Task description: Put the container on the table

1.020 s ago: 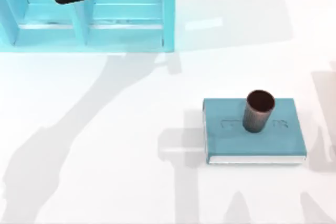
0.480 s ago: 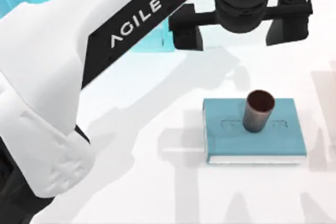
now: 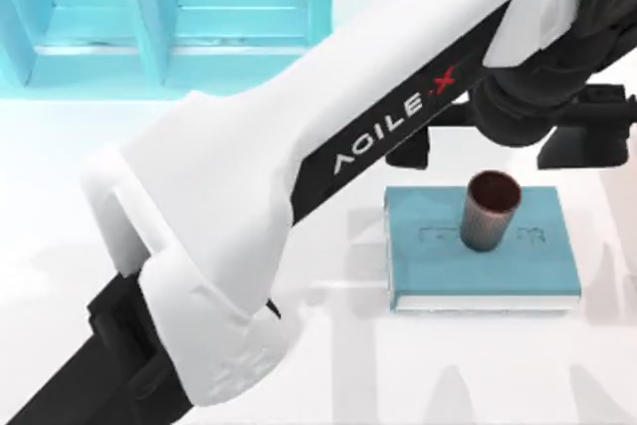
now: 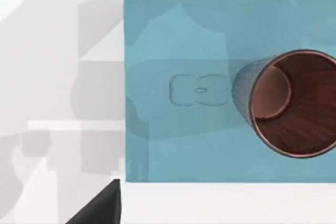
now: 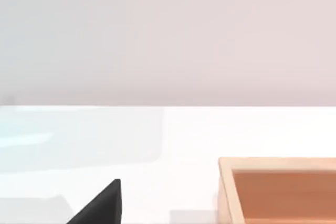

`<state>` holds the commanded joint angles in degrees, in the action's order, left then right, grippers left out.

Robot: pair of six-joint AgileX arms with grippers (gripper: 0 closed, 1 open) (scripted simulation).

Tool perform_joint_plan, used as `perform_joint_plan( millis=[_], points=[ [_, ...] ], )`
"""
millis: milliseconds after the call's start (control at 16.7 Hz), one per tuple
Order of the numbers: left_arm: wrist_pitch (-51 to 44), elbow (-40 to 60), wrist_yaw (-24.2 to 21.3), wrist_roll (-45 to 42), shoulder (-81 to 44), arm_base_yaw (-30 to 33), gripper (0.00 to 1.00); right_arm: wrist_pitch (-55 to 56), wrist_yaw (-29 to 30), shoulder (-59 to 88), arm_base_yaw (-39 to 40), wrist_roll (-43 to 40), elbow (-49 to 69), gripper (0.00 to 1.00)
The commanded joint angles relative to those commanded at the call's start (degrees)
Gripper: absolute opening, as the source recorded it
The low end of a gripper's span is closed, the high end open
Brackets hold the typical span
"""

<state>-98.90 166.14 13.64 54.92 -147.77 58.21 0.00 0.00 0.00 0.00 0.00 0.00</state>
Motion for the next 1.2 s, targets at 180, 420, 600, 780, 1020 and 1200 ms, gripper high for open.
perform_joint_plan(
  millis=[180, 420, 600, 780, 1020, 1200],
  points=[
    [0.00, 0.00, 0.00, 0.00, 0.00, 0.00, 1.00, 0.00, 0.00, 0.00, 0.00, 0.00, 0.00, 1.00],
    [0.88, -0.95, -0.07, -0.21, 0.12, -0.34, 1.00, 0.00, 0.00, 0.00, 0.00, 0.00, 0.00, 1.00],
    [5.68, -6.72, -0.12, -0.88, 1.32, -0.83, 1.00, 0.00, 0.00, 0.00, 0.00, 0.00, 0.00, 1.00],
    [13.88, -17.38, -0.21, -1.58, 3.67, -1.58, 1.00, 0.00, 0.00, 0.00, 0.00, 0.00, 0.00, 1.00],
    [24.95, -31.35, -0.34, -2.47, 6.53, -2.54, 1.00, 0.00, 0.00, 0.00, 0.00, 0.00, 0.00, 1.00],
    [29.37, -36.18, -0.38, -2.89, 7.33, -2.92, 1.00, 0.00, 0.00, 0.00, 0.00, 0.00, 0.00, 1.00]
  ],
)
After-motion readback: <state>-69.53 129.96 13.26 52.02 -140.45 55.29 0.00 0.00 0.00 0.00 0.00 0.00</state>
